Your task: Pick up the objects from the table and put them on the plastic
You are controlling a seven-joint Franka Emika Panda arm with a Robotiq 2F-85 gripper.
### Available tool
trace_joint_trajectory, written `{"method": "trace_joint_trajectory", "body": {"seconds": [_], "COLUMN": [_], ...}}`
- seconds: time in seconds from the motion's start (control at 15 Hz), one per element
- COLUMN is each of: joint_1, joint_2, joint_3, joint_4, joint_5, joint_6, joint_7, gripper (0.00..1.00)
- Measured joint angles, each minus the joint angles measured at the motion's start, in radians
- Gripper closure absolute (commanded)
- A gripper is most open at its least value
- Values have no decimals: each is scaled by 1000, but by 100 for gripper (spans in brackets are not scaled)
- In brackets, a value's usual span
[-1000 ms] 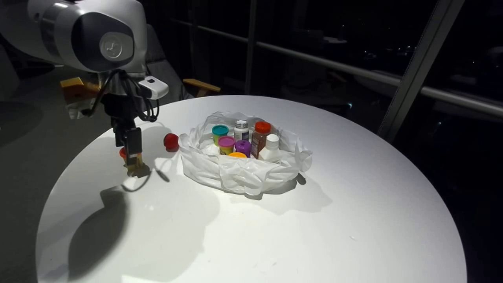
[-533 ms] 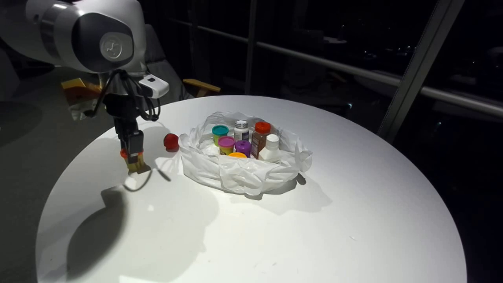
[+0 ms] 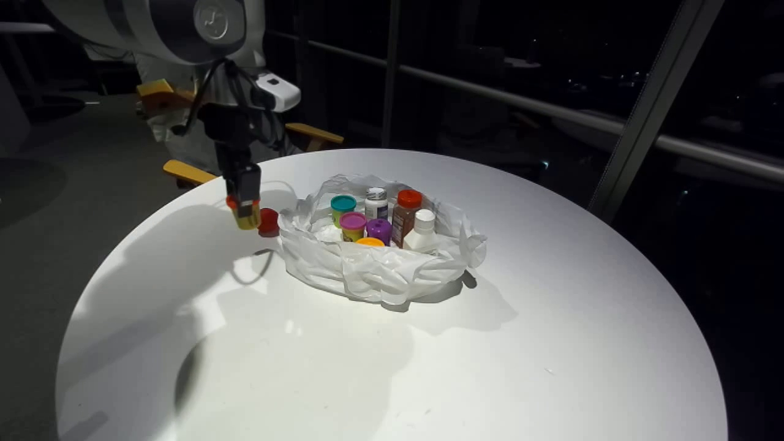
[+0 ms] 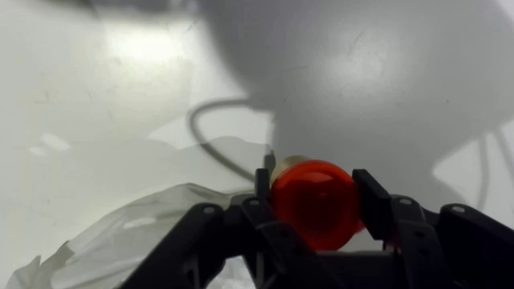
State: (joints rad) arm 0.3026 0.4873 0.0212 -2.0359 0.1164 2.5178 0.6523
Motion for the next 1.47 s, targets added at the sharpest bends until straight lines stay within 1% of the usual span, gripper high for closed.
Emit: {"method": "trace_joint_trajectory", "body": {"seconds": [0.27, 0.53, 0.8, 1.0, 1.13, 1.47], "joint_1": [-45, -88, -132, -154, -164, -168], "joint_2": [-3, 50, 89, 89, 83, 36], "joint_3": [-49, -88, -95, -93, -92, -88], "joint_4": [63, 108, 133, 133, 123, 38], "joint_5": [-20, -25, -15, 6, 22, 44], "joint_6": [0, 5, 5, 10, 41, 138], "joint_7": [-1, 0, -1, -2, -7, -8], "gripper": [71, 71, 71, 71, 71, 71]}}
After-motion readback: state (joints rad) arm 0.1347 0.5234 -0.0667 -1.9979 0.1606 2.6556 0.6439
